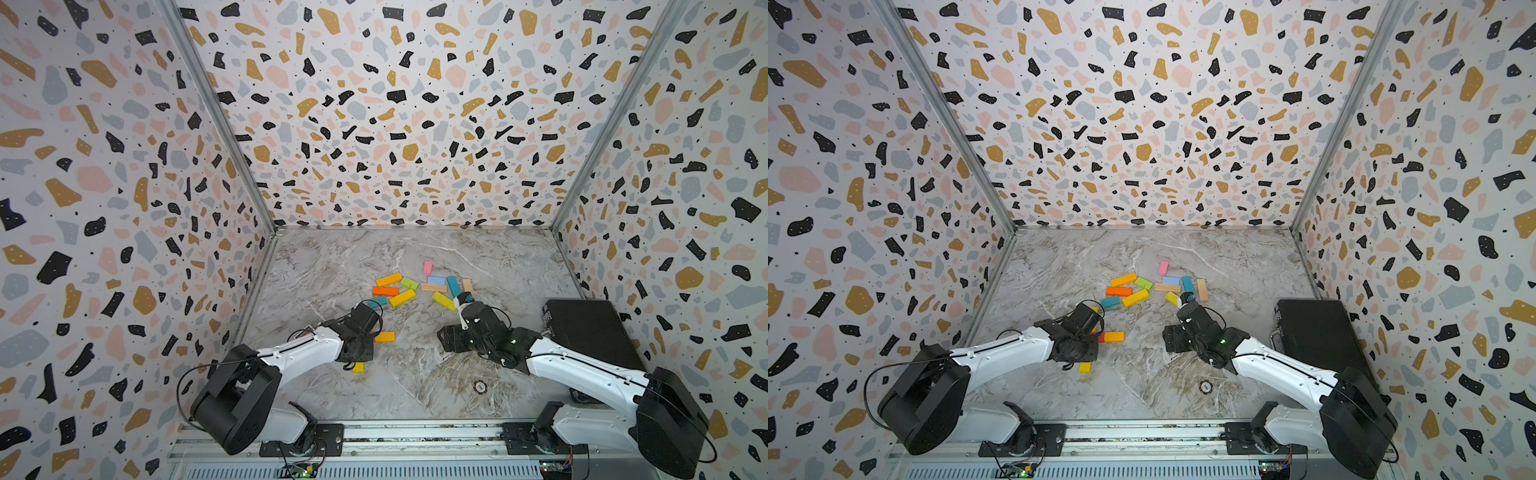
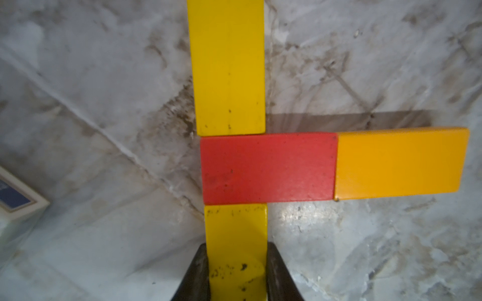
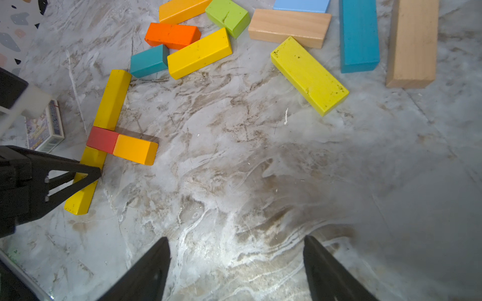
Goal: Assemble the letter h with building blocks
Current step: Assemble the building block at the center of the board.
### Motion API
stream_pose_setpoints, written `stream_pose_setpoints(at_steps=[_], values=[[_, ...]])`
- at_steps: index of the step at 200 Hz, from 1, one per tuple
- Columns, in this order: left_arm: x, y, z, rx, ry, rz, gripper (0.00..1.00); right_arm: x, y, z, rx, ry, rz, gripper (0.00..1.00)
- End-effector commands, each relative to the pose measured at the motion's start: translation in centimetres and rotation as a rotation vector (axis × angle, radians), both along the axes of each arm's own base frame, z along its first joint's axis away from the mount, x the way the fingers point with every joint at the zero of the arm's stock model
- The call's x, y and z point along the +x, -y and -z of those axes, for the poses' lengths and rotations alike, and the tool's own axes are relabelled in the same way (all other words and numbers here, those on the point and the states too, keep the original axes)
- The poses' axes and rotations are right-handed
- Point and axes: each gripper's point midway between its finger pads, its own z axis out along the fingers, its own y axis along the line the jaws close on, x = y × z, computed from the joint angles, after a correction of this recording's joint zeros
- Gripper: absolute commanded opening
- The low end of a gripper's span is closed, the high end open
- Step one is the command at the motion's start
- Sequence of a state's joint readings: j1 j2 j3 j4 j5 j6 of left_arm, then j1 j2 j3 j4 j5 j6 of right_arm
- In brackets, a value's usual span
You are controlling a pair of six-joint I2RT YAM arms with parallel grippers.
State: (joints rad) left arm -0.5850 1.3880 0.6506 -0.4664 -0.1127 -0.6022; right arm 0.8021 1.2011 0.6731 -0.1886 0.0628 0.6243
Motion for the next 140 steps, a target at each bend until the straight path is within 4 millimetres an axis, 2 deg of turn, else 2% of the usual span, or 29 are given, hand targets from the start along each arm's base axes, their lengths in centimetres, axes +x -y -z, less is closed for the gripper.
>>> stream_pose_setpoints(at_steps=[1, 81, 124, 140], values=[[-0.1, -0.7, 0.1, 0.025, 0.001, -0.008, 0.29, 0.0, 0.1, -0.8, 0.023, 0.015, 0.004, 0.83], [0.2, -0.5, -1.2, -0.006, 0.046, -0.002, 0.54, 0.2, 0.3, -0.8, 0.018, 0.021, 0.015, 0.87], [0.4, -0.1, -3.2, -0.041, 0.076, -0.005, 0.6, 0.3, 0.4, -0.9, 0.016, 0.022, 0.018, 0.87], [0.4, 0.3, -4.9, -0.098, 0.118, -0.017, 0.68, 0.4, 0.5, -0.9, 0.014, 0.024, 0.02, 0.87]])
